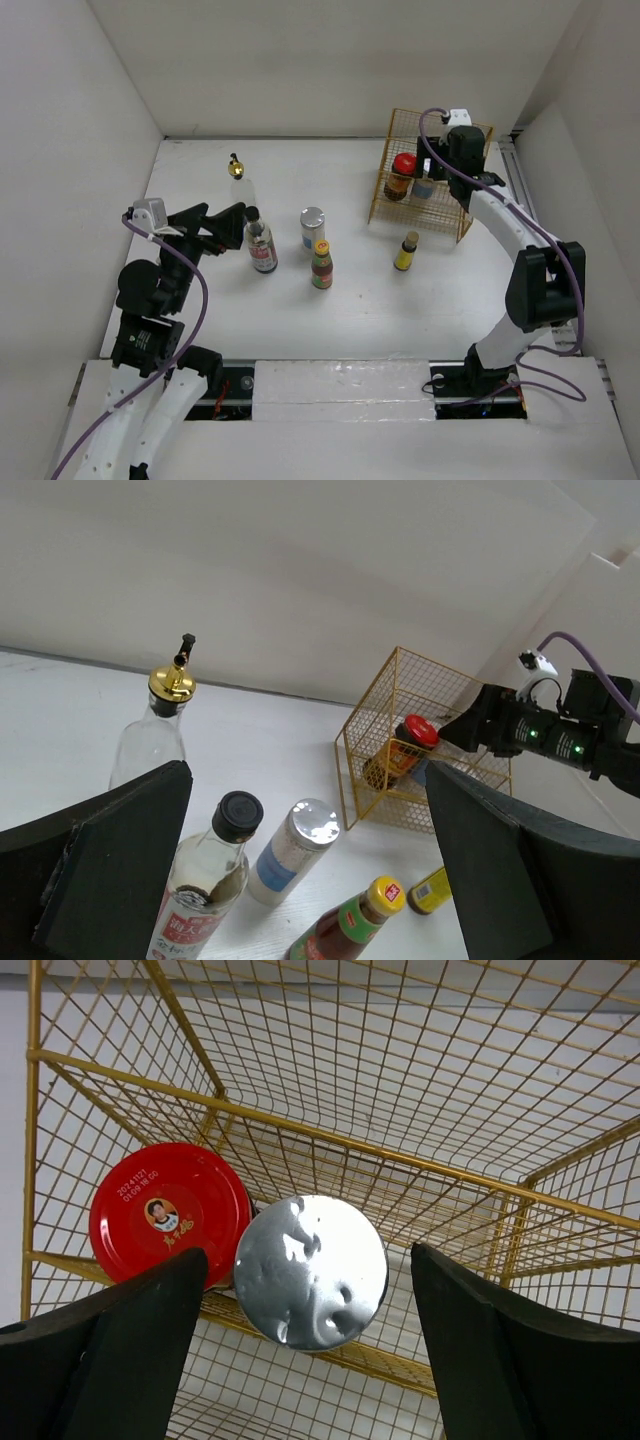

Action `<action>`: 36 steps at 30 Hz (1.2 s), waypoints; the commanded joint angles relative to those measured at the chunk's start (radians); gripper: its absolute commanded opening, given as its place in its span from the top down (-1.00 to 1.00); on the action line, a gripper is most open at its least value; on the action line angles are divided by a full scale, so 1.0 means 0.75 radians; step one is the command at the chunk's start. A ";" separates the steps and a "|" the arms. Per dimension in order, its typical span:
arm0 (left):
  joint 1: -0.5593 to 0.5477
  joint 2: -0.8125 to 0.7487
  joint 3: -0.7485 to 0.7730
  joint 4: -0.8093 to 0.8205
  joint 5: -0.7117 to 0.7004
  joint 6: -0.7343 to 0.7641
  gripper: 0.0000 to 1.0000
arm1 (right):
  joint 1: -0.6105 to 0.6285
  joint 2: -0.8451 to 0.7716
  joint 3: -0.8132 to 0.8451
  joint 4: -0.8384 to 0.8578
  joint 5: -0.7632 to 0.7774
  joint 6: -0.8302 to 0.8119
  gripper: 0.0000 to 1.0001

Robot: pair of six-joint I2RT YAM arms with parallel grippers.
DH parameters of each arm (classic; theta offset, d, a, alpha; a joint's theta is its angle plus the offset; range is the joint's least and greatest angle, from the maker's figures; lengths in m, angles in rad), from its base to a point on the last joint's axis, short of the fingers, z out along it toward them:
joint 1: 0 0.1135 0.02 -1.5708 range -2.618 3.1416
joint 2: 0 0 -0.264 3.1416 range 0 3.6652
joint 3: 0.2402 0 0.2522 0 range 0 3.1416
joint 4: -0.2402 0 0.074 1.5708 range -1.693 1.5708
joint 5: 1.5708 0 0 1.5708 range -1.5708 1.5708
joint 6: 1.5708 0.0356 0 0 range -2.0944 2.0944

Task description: Organize the condiment bottles

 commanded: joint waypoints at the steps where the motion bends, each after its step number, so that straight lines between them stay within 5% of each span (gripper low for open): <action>1: 0.003 0.010 -0.009 0.063 -0.015 -0.028 -1.00 | 0.040 -0.106 0.000 0.113 0.060 0.023 -0.78; 8: 0.003 0.022 -0.009 0.049 -0.041 -0.040 -1.00 | 0.148 -0.304 0.025 0.098 0.101 -0.046 -0.66; 13: 0.003 0.010 -0.009 0.024 -0.072 -0.040 -1.00 | 0.393 -0.260 0.037 0.072 -0.178 -0.059 0.45; 14: 0.003 0.010 -0.009 0.024 -0.084 -0.040 -1.00 | 0.439 -0.260 0.013 0.072 -0.217 -0.073 0.54; 17: 0.003 0.010 -0.009 0.012 -0.101 -0.040 -1.00 | 0.626 -0.323 -0.061 0.072 -0.277 -0.145 0.22; 18: 0.003 -0.002 -0.009 0.012 -0.101 -0.040 -1.00 | 0.666 -0.372 -0.106 0.072 -0.277 -0.145 -0.21; 21: 0.003 -0.002 -0.009 0.028 -0.072 -0.040 -1.00 | 0.758 -0.421 -0.153 0.059 -0.326 -0.157 -0.71; 36: 0.003 -0.010 -0.009 0.028 -0.060 -0.040 -1.00 | 0.787 0.102 0.227 -0.092 -0.269 -0.108 -0.86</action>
